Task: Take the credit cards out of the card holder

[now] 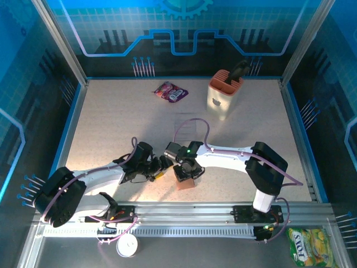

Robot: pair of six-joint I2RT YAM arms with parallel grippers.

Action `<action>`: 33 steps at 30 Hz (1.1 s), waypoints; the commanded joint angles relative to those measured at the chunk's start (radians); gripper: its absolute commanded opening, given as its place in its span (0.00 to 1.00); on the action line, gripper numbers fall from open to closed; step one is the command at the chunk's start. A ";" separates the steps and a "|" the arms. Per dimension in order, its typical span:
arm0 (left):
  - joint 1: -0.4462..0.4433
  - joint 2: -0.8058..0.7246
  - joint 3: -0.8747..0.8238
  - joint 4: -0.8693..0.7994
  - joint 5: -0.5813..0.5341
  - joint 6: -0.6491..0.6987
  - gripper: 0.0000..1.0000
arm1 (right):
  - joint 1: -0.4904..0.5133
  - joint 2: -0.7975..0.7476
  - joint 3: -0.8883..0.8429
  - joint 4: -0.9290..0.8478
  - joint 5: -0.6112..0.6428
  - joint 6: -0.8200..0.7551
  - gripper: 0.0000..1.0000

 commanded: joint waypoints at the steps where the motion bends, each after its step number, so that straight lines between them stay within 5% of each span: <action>1: 0.007 -0.011 0.006 -0.030 -0.002 -0.006 0.76 | 0.011 0.025 0.020 -0.057 0.024 0.018 0.41; 18: -0.003 -0.023 0.031 -0.073 0.006 0.013 0.67 | -0.005 0.037 -0.106 0.113 -0.053 0.046 0.35; 33: -0.092 0.060 0.105 -0.028 0.003 -0.027 0.57 | -0.062 -0.041 -0.253 0.272 -0.149 0.079 0.18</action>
